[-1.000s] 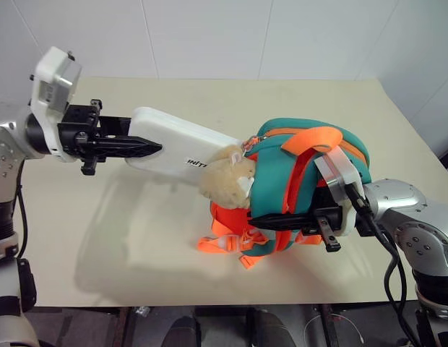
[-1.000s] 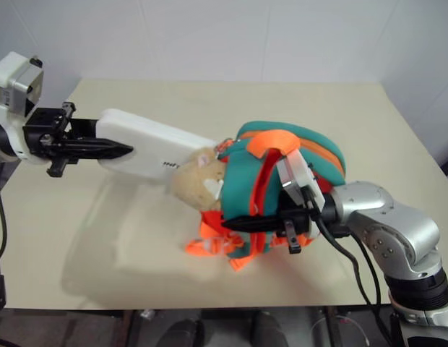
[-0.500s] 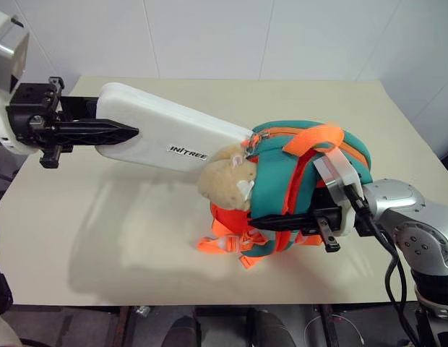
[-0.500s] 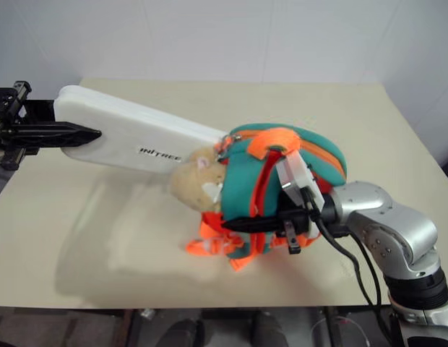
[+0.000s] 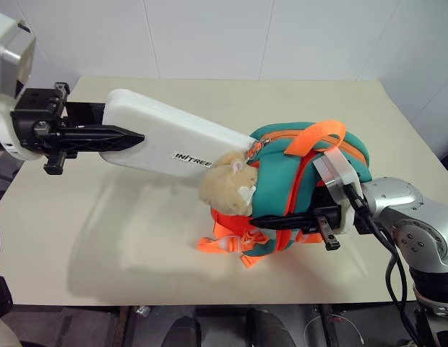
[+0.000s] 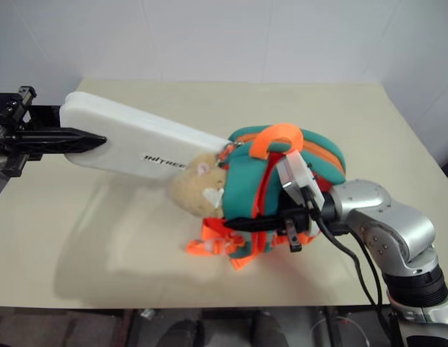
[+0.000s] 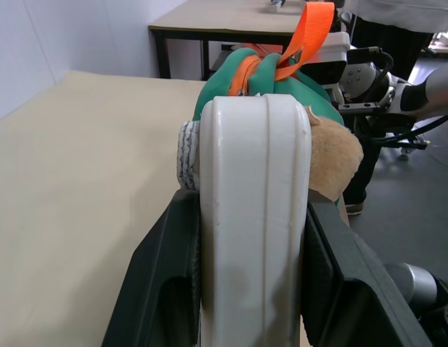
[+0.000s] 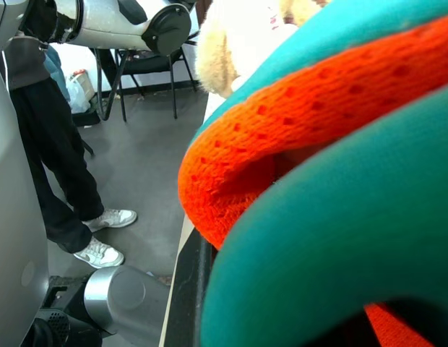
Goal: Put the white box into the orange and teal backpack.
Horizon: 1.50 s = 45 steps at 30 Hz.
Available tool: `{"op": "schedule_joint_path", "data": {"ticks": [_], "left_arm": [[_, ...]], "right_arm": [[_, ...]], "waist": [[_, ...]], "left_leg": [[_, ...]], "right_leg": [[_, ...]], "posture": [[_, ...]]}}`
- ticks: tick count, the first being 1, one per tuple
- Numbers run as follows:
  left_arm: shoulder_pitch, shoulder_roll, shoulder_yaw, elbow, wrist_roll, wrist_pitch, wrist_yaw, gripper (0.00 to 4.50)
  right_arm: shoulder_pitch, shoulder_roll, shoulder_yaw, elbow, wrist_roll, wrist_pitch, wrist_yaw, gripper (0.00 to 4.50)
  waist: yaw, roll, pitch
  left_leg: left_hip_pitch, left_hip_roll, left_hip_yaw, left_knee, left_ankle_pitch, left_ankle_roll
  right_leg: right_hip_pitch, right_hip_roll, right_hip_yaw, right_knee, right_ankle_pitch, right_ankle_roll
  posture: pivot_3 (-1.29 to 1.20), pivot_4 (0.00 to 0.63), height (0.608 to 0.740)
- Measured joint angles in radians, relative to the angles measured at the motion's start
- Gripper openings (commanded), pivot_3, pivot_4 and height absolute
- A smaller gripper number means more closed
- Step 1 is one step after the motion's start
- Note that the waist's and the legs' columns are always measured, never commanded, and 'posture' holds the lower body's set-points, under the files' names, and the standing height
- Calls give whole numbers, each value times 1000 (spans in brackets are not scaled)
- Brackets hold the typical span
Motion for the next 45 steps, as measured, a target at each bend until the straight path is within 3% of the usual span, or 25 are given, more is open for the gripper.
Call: {"op": "schedule_joint_path", "data": {"ticks": [6, 15, 23, 29, 45], "left_arm": [[9, -39, -74, 0, 11, -38, -15, 1320], [-31, -140, -227, 20, 139, -182, -20, 1320], [-110, -297, -344, 126, 254, -259, -20, 1320], [-129, -494, -385, 178, 308, -300, 62, 1320], [-120, -595, -422, 183, 378, -306, 103, 1320]], "right_arm": [[0, 6, 1, 0, -9, -1, 0, 511], [0, 21, 6, 1, -29, -3, -4, 511], [-11, 34, 16, 6, -41, -8, -5, 511], [-17, 46, 26, 13, -49, -20, -17, 511], [-15, 47, 28, 11, -49, -20, -42, 511]], "waist": [[0, 0, 0], [1, 0, 0], [2, 0, 0], [4, 0, 0], [3, 0, 0]], "left_leg": [[0, 0, 0, 0, 0, 0], [0, 0, 0, 0, 0, 0], [0, 0, 0, 1, 0, 0], [-1, -1, -1, 2, 0, 0], [-1, -1, -1, 2, 1, 0]], "right_leg": [[0, 0, 0, 0, 0, 0], [0, 0, 0, 0, 0, 0], [0, 0, 0, 1, 0, 0], [0, 0, 0, 0, 0, 0], [0, 0, 0, 1, 0, 1]], "posture": [[0, 150, 740], [0, 150, 740], [0, 150, 740], [0, 150, 740], [0, 150, 740]]}}
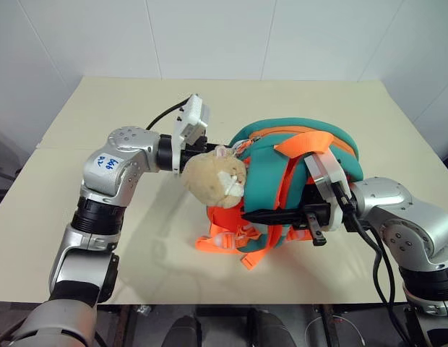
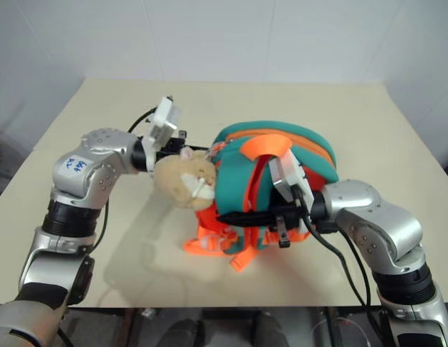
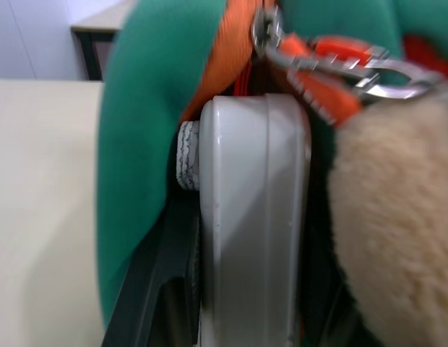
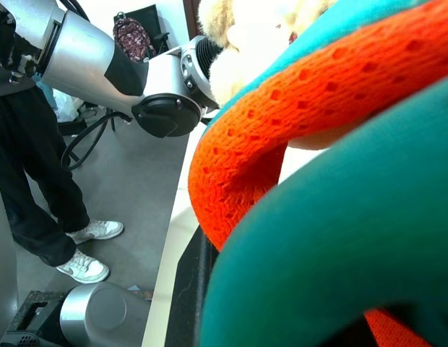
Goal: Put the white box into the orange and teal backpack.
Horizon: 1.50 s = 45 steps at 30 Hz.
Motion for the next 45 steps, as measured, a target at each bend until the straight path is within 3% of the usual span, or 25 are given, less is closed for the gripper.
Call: {"op": "schedule_joint_path", "data": {"ticks": [3, 12, 14, 34, 45], "left_arm": [[16, -2, -14, -1, 11, 6, 3, 1320], [17, 19, -69, -23, 28, 56, -12, 4088], [17, 34, -69, -28, 28, 58, -14, 4444], [-25, 246, 62, -96, -12, 87, -86, 4444], [71, 380, 188, -242, -172, 215, -103, 4444]], "right_arm": [[2, 1, 1, -4, 0, 0, -1, 511], [2, 2, 1, -4, -15, -2, -21, 511], [2, 2, 1, -5, -16, -2, -21, 511], [16, 2, 0, 5, -31, -6, -40, 511], [23, 0, -2, 4, -34, -6, -41, 511]], "waist": [[-1, 0, 0], [-1, 0, 0], [-2, 0, 0], [-2, 0, 0], [-3, 0, 0]], "left_leg": [[0, 0, 0, 0, 0, 0], [0, 0, 0, 0, 0, 0], [0, 0, 0, 0, 0, 0], [0, 0, -1, 0, 0, 0], [0, 1, -6, 0, 0, 0]], "right_leg": [[0, 0, 0, 0, 0, 0], [0, 0, 0, 0, 0, 0], [0, 0, 0, 0, 0, 0], [0, 0, 0, 0, 0, 0], [0, 0, 0, 0, 0, 0]], "posture": [[0, 150, 740], [0, 150, 740], [0, 150, 740], [0, 150, 740], [0, 150, 740]]}}
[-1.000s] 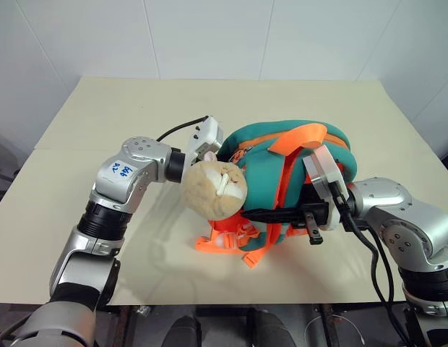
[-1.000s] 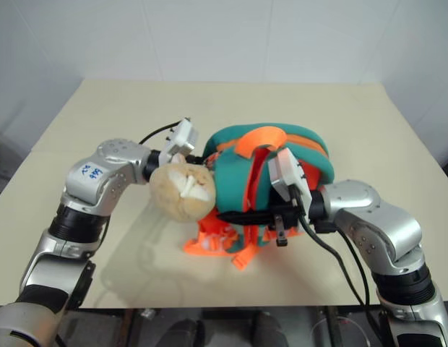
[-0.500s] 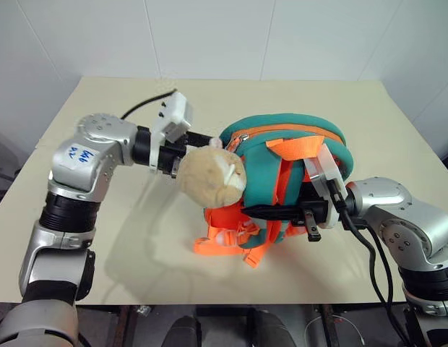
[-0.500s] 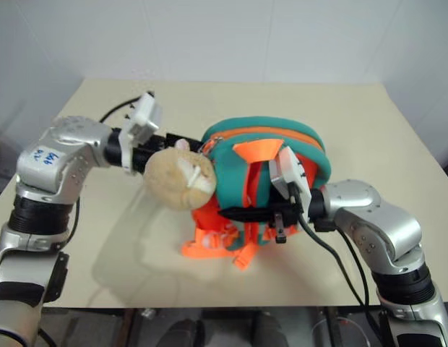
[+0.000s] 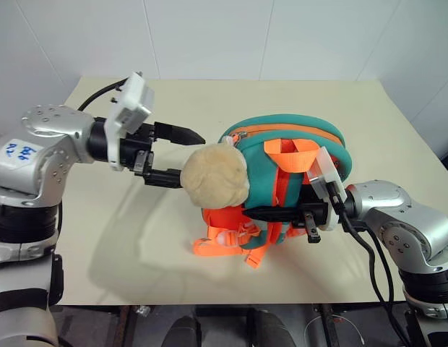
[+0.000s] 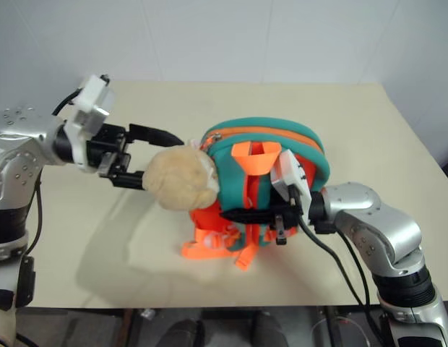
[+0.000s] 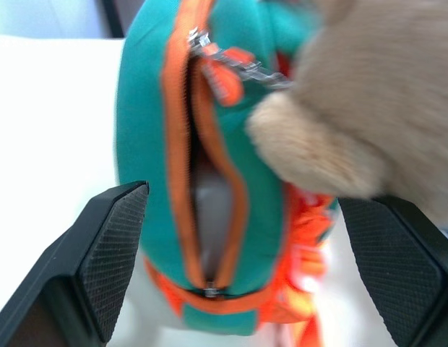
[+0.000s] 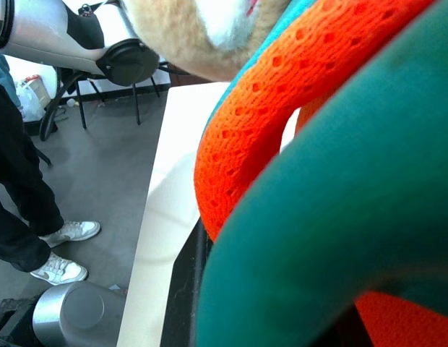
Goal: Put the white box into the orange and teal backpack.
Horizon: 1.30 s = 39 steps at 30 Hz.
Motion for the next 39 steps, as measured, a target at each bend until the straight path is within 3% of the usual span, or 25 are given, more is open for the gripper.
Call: {"op": "schedule_joint_path", "data": {"ticks": [18, 39], "left_arm": [[28, -8, 41, -108, -174, 59, 67, 4444], [-2, 44, 64, -157, -185, 56, 161, 4444]], "right_arm": [[-14, 0, 0, 19, -13, -2, 0, 511], [-14, 0, 0, 23, -33, -14, 0, 511]], "waist": [[-1, 0, 0], [0, 0, 0]], "left_leg": [[0, 0, 0, -1, 0, 0], [1, 0, 0, 0, 0, 0]], "right_leg": [[0, 0, 0, 0, 0, 0], [0, 0, 0, 0, 0, 0]], "posture": [[0, 150, 740], [0, 150, 740]]}}
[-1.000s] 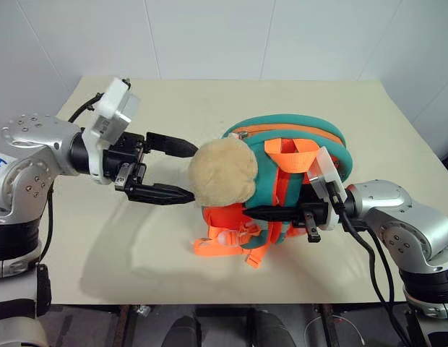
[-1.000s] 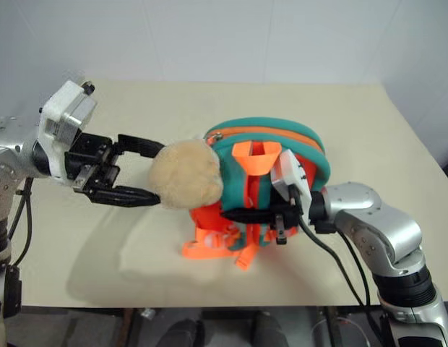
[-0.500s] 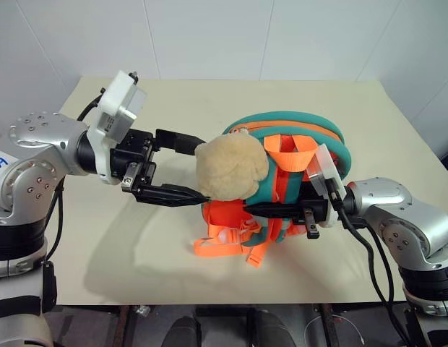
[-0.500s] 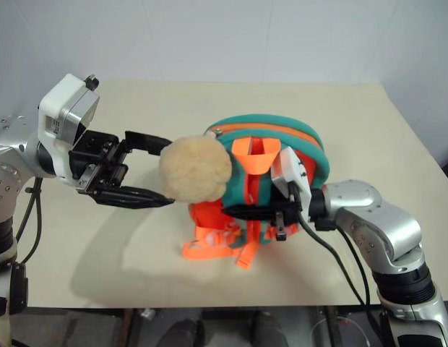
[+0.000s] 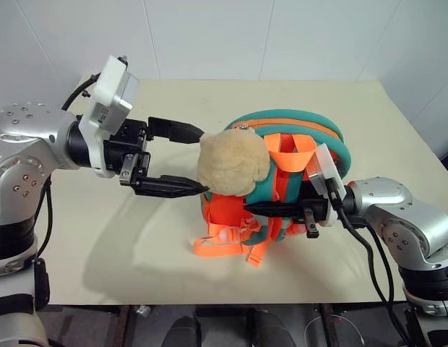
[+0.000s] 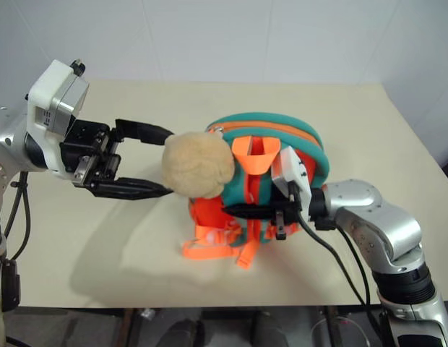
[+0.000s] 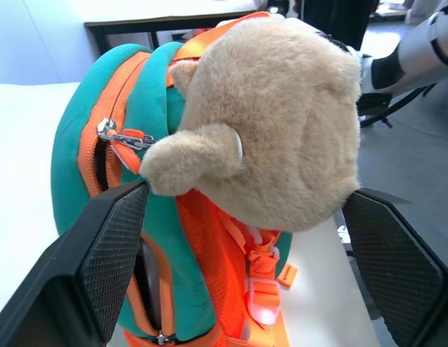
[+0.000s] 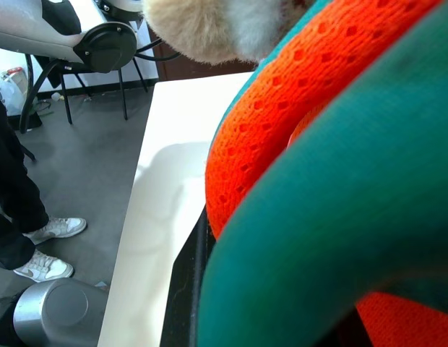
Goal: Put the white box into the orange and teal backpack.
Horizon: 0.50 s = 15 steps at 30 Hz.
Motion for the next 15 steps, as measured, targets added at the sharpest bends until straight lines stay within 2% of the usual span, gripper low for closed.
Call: {"op": "schedule_joint_path", "data": {"ticks": [11, 15], "left_arm": [[-33, -16, 51, -14, -90, 0, 42, 4444], [-16, 1, 24, -21, -83, -15, 9, 4444]], "right_arm": [[-2, 0, 2, 1, 0, 0, 3, 511], [-3, 0, 5, 3, -2, -3, 4, 511]], "waist": [[0, 0, 0], [-2, 0, 0]], "left_leg": [[0, 0, 0, 0, 0, 0], [1, 0, 1, -1, 0, 0]], "right_leg": [[0, 0, 0, 0, 0, 0], [0, 0, 1, 0, 0, 0]], "posture": [[0, 150, 740], [0, 150, 740]]}}
